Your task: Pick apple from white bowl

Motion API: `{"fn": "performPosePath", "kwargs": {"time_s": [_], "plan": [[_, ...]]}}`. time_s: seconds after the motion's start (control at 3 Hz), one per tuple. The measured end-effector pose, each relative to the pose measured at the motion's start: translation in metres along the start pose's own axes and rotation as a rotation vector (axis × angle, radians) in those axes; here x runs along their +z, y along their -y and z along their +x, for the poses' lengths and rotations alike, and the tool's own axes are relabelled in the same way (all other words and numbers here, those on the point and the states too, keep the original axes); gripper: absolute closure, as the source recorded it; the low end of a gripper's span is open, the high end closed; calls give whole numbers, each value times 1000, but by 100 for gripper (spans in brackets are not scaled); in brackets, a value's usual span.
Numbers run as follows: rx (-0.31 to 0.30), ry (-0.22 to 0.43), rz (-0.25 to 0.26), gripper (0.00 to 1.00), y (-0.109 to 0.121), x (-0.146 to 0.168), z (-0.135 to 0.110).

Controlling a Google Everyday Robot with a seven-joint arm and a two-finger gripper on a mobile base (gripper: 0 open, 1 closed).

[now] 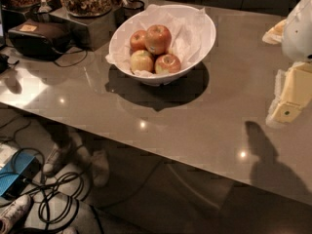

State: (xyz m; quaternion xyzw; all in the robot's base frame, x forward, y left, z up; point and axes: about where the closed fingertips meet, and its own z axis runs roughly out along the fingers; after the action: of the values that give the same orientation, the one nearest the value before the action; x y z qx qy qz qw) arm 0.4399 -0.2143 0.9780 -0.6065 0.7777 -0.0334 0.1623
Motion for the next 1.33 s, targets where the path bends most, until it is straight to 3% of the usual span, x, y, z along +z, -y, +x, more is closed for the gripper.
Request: {"fn": "performPosePath", "kwargs": {"time_s": [0.33, 0.67, 1.0, 1.33], "plan": [[-2, -16, -23, 0, 12, 1, -17], [-51, -42, -14, 0, 30, 1, -51], [-51, -30, 4, 0, 34, 0, -55], [-24, 5, 6, 0, 59, 1, -112]]}}
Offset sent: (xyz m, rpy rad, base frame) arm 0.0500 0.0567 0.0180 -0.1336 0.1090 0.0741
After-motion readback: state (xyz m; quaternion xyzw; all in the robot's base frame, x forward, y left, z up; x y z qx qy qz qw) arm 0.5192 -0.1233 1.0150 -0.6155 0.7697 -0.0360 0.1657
